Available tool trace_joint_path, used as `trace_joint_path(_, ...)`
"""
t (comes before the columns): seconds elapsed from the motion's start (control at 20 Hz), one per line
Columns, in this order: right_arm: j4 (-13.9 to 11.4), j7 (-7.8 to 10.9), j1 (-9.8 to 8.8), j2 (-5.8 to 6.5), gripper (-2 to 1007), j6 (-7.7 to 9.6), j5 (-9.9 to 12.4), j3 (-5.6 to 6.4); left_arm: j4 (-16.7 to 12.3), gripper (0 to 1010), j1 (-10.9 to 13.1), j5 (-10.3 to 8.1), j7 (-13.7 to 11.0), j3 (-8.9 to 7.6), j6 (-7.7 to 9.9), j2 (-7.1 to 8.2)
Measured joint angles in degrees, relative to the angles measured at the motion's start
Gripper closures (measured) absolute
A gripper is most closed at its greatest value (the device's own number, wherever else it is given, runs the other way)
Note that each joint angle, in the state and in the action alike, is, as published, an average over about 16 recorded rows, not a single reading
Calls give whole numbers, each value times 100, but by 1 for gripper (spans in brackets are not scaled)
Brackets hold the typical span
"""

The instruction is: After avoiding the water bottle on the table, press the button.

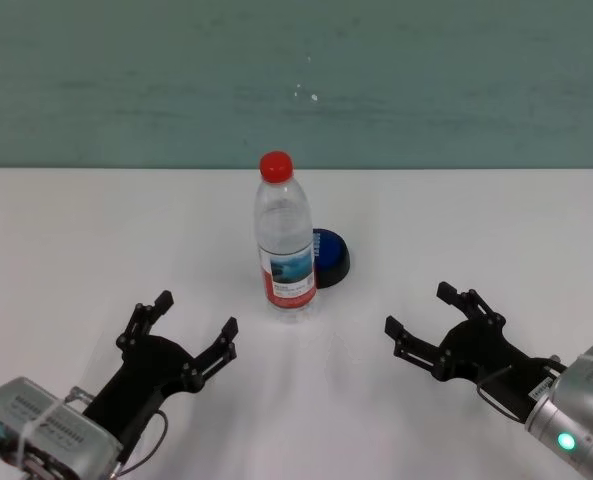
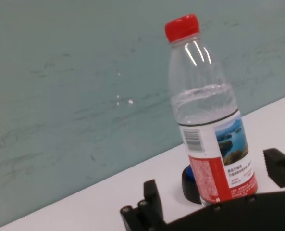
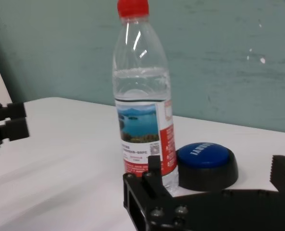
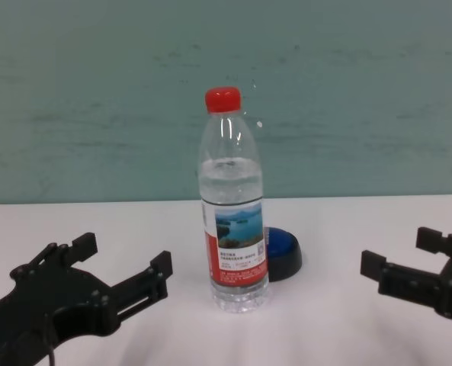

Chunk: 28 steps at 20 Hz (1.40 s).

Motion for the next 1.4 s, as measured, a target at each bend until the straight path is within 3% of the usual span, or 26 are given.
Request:
trace_joint_path(0.6, 163, 62, 79, -80, 2, 27, -135, 7, 0, 10, 0, 0, 0, 0, 0, 0)
trace_joint_path(1.4, 220, 83, 132, -90, 2, 38, -195, -18, 0, 10, 0, 0, 0, 0, 0, 0)
